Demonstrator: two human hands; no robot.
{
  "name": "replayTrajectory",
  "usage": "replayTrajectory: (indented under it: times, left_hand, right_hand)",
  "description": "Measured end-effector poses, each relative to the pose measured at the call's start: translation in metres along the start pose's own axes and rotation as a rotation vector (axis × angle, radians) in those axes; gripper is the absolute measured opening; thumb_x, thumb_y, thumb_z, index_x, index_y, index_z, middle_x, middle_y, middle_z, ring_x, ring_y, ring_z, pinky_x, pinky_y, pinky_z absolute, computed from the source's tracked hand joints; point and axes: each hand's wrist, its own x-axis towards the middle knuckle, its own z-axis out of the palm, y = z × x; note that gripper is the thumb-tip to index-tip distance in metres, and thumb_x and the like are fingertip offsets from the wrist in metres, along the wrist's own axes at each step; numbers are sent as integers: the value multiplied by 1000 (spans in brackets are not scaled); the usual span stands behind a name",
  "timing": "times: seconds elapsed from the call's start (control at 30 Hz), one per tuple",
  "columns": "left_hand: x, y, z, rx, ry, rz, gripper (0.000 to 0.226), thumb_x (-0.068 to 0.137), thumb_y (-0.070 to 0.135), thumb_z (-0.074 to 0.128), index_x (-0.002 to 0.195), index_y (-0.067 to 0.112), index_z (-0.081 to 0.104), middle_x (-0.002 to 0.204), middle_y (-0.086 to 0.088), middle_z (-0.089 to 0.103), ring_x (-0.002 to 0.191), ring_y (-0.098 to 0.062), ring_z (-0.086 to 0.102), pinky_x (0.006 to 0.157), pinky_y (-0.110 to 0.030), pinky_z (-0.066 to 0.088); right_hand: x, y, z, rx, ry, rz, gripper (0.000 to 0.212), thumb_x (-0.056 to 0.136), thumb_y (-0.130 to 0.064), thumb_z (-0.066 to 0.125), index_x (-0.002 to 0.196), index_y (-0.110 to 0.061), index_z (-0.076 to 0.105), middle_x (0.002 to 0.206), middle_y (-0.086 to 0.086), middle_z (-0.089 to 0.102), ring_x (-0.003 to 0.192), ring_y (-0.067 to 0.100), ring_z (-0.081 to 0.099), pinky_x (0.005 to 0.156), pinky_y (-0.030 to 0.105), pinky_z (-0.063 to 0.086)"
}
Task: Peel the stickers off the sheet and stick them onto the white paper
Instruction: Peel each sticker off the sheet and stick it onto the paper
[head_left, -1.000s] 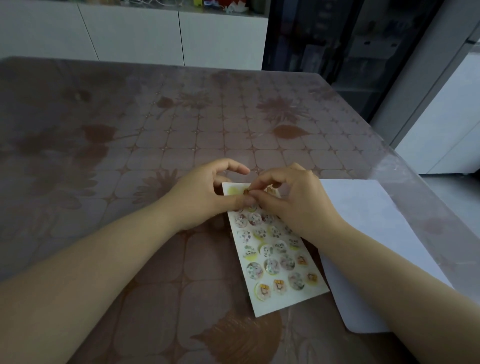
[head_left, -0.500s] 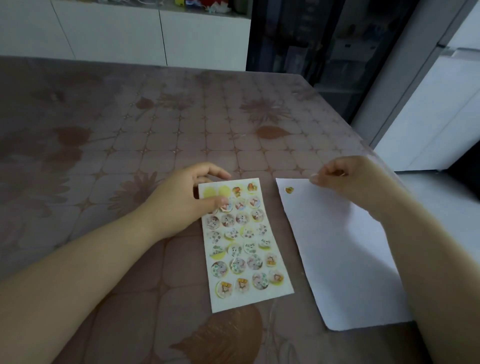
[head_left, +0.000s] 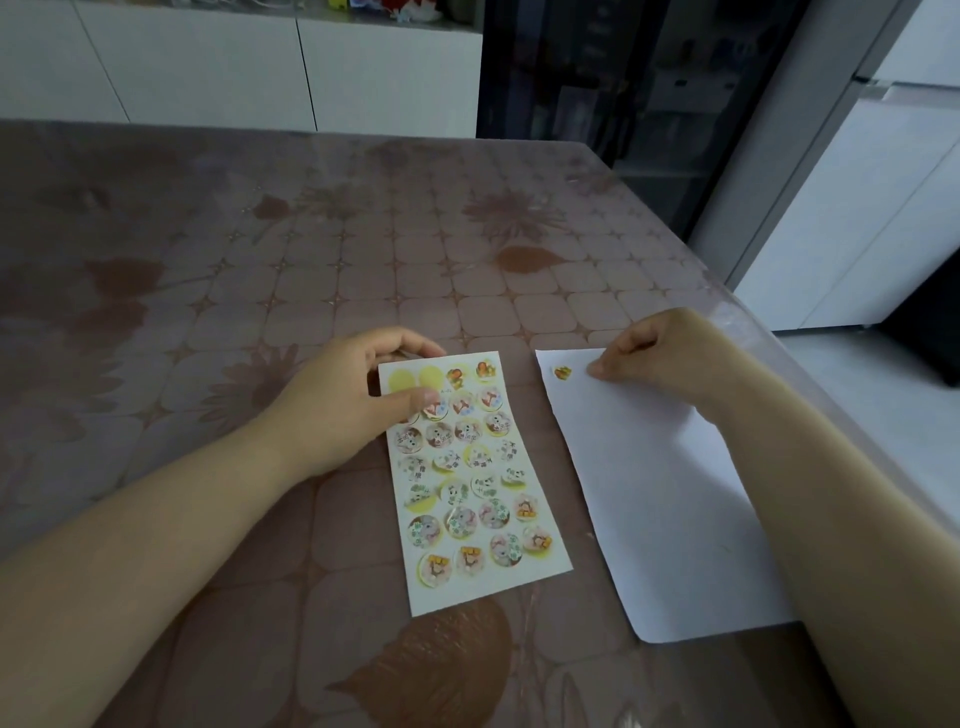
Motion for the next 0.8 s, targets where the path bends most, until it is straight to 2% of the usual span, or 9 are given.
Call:
replayTrajectory:
  times: [0.17, 0.27, 0.4, 0.47, 0.53, 0.63, 0.67, 0.73, 0.8]
  left_hand:
    - [-1, -1, -1, -23, 0, 0, 24, 81, 16, 73, 98, 30, 65, 87, 9, 72, 80, -2, 67, 68, -14, 51]
    - [-1, -2, -1, -43, 6, -2, 25, 80, 16, 74, 100, 28, 65, 90, 15, 71, 81, -1, 67, 66, -11, 51]
    - [-1, -2, -1, -53, 4, -7, 22, 78, 17, 75, 93, 30, 66, 88, 14, 73, 79, -1, 68, 65, -10, 51]
    - [-1, -1, -1, -49, -4, -8, 22, 76, 18, 77, 91, 31, 65, 87, 16, 73, 79, -1, 68, 67, -14, 53]
    - [-1, -1, -2, -41, -15, -14, 22, 76, 19, 77, 89, 30, 64, 87, 18, 73, 77, 0, 68, 66, -10, 51]
    - [-1, 0, -2, -55, -58, -48, 20, 78, 18, 76, 91, 24, 62, 86, 10, 75, 68, 3, 66, 63, -8, 48]
    - [0, 0, -3, -81, -75, -57, 19, 79, 16, 75, 92, 20, 62, 85, 4, 75, 68, 1, 66, 63, -11, 49]
    - [-1, 2, -5, -125, -108, -67, 19, 81, 12, 73, 95, 14, 61, 85, -6, 75, 70, -6, 67, 65, -17, 52]
    - [0, 4, -8, -160, -131, -73, 20, 82, 10, 72, 97, 12, 59, 87, -9, 75, 72, -10, 67, 66, -20, 53]
  right_hand:
    - [7, 4, 1, 20, 17, 9, 33, 69, -24, 80, 94, -21, 58, 84, -3, 56, 82, 16, 54, 59, 25, 36]
    - [6, 5, 3, 0, 1, -45, 18, 75, -20, 75, 79, -20, 58, 71, -5, 53, 69, 13, 50, 54, 23, 32]
    - [3, 6, 6, -57, 46, -97, 16, 79, -20, 72, 69, -22, 59, 67, -5, 53, 67, 13, 46, 54, 23, 31]
    - [-3, 2, 10, -104, 126, -201, 13, 81, -23, 69, 72, -23, 59, 69, -10, 54, 68, 11, 49, 57, 22, 36]
    - [-17, -13, 20, -145, 182, -417, 10, 85, -25, 64, 76, -25, 59, 71, -15, 55, 66, 5, 50, 61, 19, 39]
    - [-40, -40, 42, -153, 117, -756, 4, 82, -28, 66, 81, -24, 67, 76, -18, 53, 68, -2, 49, 66, 11, 38]
    - [-44, -45, 49, -181, 116, -826, 14, 80, -35, 65, 84, -22, 70, 77, -17, 53, 71, -3, 49, 70, 12, 39]
    - [-45, -46, 63, -269, 177, -882, 32, 77, -47, 58, 88, -21, 72, 81, -9, 59, 75, 7, 54, 72, 28, 43]
    - [-44, -44, 70, -299, 246, -879, 37, 75, -50, 57, 90, -21, 73, 84, -4, 63, 75, 18, 57, 69, 35, 43]
